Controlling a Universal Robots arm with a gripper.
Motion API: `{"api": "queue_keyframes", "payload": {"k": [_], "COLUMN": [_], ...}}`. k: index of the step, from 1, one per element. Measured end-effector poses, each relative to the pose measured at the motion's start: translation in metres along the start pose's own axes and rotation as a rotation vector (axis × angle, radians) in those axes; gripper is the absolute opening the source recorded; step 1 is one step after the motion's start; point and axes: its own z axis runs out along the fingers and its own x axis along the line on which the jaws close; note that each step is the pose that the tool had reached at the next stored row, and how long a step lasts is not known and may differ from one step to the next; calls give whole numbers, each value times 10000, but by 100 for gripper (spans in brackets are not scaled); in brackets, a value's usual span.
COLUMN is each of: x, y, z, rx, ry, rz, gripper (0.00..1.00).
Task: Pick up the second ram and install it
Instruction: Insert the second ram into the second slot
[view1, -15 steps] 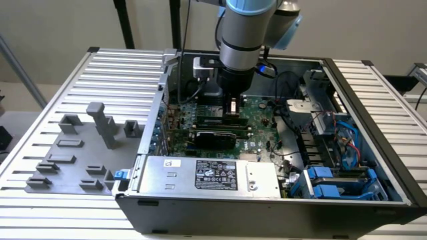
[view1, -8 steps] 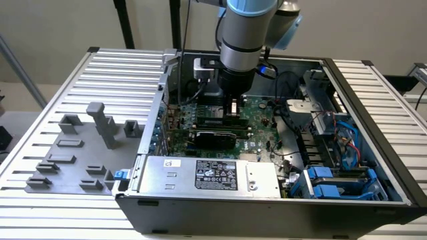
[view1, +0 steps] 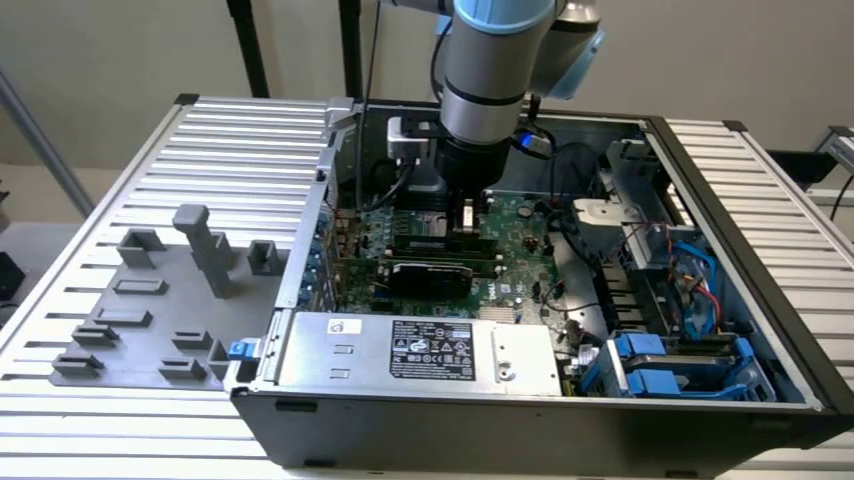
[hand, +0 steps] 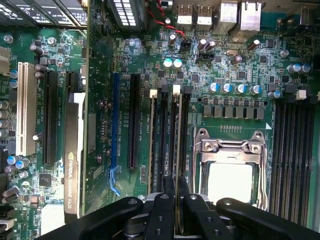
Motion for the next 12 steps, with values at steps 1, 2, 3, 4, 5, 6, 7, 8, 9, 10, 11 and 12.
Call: {"api": "queue_keyframes", "payload": {"k": [1, 2, 3, 4, 5, 6, 7, 8, 9, 10, 11, 12], "x": [0, 1, 1, 2, 2, 2, 3, 3, 4, 4, 6, 8], "y": [0, 0, 0, 0, -1, -1, -1, -1, -1, -2, -2, -3], "z": [2, 4, 6, 9, 13, 16, 17, 19, 21, 24, 26, 28], "rx": [0, 0, 0, 0, 1, 1, 0, -1, -1, 0, 0, 0], "ry": [0, 0, 0, -1, -2, -1, 1, 2, 1, 0, 0, 1], "rz": [0, 1, 0, 0, 0, 0, 0, 0, 0, 0, 0, -1], "gripper": [14, 14, 14, 14, 14, 14, 14, 14, 14, 14, 14, 14]}}
